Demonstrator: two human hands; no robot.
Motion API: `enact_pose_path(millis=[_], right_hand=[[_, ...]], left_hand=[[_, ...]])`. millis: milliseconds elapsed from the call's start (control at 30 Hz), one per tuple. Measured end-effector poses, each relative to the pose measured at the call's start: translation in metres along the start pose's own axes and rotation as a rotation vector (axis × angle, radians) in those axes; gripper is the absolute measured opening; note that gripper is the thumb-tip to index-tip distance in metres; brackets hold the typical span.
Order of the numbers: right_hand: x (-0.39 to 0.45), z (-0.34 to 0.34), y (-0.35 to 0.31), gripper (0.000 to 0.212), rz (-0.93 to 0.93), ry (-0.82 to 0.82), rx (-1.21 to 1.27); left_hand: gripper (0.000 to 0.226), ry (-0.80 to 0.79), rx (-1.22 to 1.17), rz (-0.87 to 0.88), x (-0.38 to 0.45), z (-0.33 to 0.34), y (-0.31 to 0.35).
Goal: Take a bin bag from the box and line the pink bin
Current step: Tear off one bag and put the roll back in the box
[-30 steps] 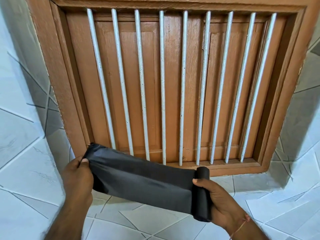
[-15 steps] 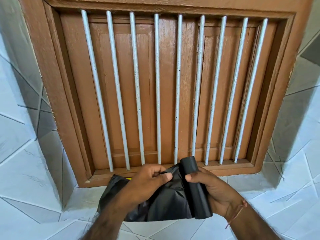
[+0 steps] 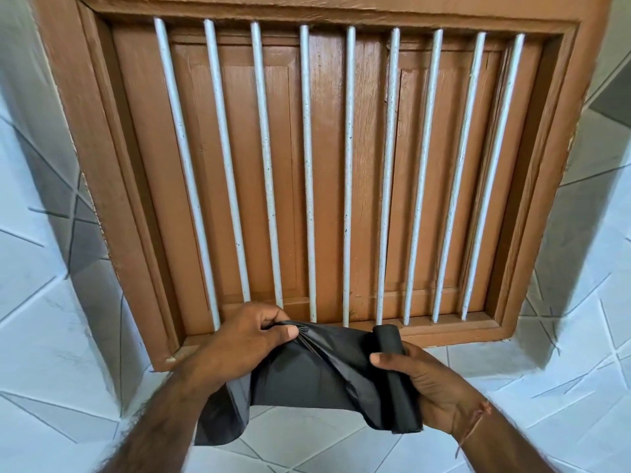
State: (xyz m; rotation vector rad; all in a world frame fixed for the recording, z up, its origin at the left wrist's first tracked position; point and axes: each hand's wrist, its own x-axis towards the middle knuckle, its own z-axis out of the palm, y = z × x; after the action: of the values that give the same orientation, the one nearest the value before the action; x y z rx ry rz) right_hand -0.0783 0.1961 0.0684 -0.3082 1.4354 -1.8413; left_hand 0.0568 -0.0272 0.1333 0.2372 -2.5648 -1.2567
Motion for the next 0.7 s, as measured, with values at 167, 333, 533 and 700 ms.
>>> enact_pose_path(millis=[167, 333, 533, 700], right_hand=[[0.000, -0.006, -0.007, 0.057, -0.007, 0.065, -0.005], [-0.005, -0.007, -0.018, 0.047, -0.083, 0.045, -0.045], [-0.014, 0.006, -0.030, 0.041, -0.178, -0.080, -0.169], [-0.019, 0.031, -0.035, 0.050, -0.180, -0.202, -0.321]], left_hand=[[0.021, -0.006, 0.072, -0.028, -0.010, -0.023, -0.011], [0.022, -0.017, 0.160, -0.112, -0.024, -0.034, -0.027], [0.010, -0.092, 0.232, -0.174, -0.026, -0.033, -0.039], [0.048, -0.175, -0.171, -0.043, -0.011, 0.016, -0.008]])
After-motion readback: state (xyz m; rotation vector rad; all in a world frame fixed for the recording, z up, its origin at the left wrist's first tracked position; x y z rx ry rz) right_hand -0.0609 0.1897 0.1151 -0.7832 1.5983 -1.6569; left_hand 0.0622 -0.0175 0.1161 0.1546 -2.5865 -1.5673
